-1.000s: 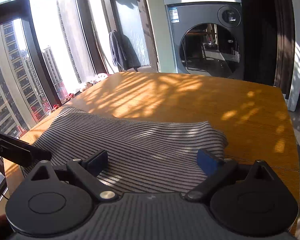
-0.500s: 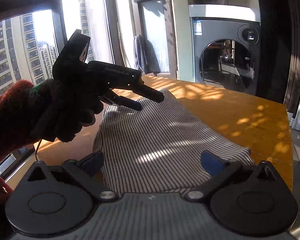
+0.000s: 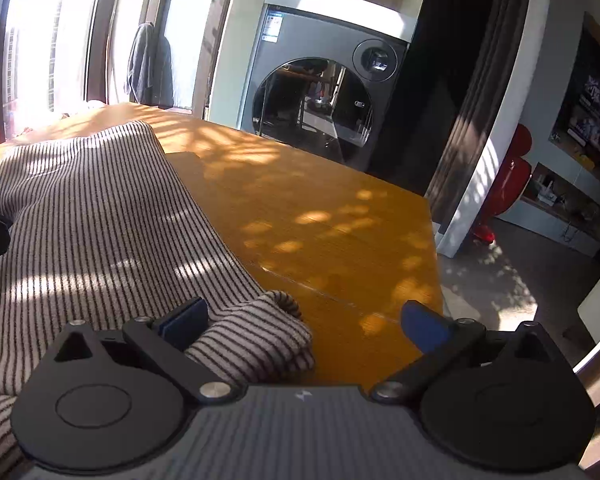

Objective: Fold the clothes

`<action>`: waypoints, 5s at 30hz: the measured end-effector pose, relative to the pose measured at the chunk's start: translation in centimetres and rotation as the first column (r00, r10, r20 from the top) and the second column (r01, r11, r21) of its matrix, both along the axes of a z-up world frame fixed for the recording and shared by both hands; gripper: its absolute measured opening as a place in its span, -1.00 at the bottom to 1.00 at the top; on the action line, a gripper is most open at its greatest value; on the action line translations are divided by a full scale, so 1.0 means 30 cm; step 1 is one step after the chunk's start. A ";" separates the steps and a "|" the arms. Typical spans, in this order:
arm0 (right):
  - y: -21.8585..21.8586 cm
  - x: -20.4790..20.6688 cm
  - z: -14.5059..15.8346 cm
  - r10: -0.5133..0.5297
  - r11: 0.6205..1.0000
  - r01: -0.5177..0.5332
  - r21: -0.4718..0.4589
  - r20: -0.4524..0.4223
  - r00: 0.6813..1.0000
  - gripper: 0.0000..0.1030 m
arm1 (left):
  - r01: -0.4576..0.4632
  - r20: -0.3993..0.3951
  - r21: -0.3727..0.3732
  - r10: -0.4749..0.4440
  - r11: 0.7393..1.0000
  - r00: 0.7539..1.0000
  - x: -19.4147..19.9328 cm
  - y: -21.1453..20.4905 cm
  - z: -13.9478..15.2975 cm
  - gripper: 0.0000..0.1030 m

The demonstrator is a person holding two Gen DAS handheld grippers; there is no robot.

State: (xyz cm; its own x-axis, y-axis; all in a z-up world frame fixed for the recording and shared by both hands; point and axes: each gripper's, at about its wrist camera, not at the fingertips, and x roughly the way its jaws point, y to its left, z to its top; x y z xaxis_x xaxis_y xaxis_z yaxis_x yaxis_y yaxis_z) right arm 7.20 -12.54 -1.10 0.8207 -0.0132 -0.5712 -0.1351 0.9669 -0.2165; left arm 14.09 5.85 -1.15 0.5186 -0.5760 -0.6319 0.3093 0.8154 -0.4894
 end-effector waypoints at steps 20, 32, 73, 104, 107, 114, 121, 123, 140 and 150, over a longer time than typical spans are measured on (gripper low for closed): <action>0.081 -0.166 0.122 0.221 0.941 -0.207 0.266 -0.021 0.975 1.00 | 0.007 0.150 0.095 -0.022 0.995 0.988 -0.029 0.064 0.117 0.71; 0.110 -0.160 0.061 0.187 0.939 -0.135 0.317 -0.142 0.972 1.00 | 0.048 0.174 0.305 -0.106 0.951 0.979 -0.190 0.069 0.044 0.77; 0.316 -0.305 0.045 0.519 0.854 -0.517 0.051 -0.087 0.850 0.32 | -0.078 0.374 0.593 -0.188 0.801 0.908 -0.313 -0.065 0.119 0.99; 0.194 -0.179 0.121 0.450 0.849 -0.391 0.356 -0.098 0.888 0.52 | 0.116 0.347 0.683 -0.459 0.721 0.818 -0.354 -0.098 0.018 1.00; 0.231 -0.250 0.148 0.476 0.871 -0.468 0.150 -0.025 0.879 0.66 | 0.111 0.345 0.576 -0.363 0.810 0.866 -0.304 -0.068 0.061 1.00; 0.398 -0.263 0.057 0.524 0.833 -0.501 -0.237 0.044 0.851 0.66 | 0.119 0.308 0.476 -0.292 0.871 0.905 -0.256 -0.032 0.086 1.00; 0.336 -0.188 0.127 0.512 0.856 -0.509 -0.096 0.009 0.859 -0.25 | 0.112 0.326 0.361 -0.238 0.926 0.915 -0.252 0.073 0.144 1.00; 0.305 -0.183 0.133 0.489 0.868 -0.487 -0.100 -0.006 0.872 -0.25 | 0.088 0.342 0.299 -0.193 0.950 0.920 -0.247 0.126 0.175 1.00; 0.272 -0.315 0.500 0.678 0.704 -0.681 -0.202 -0.098 0.729 -0.35 | 0.211 0.198 0.273 -0.270 0.938 0.942 0.115 -0.036 0.064 0.59; 0.160 0.253 0.189 0.651 0.757 -0.611 0.230 -0.194 0.734 0.08 | 0.127 0.129 0.234 -0.161 0.964 0.979 0.128 0.140 0.005 0.50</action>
State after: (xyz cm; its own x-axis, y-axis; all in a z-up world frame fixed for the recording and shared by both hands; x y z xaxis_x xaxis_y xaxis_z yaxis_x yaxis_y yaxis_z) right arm 14.79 -7.74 4.58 0.4409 0.5533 -0.7067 -0.7542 0.6552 0.0424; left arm 17.93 10.06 -1.01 0.5365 -0.5040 -0.6769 0.4858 0.8403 -0.2406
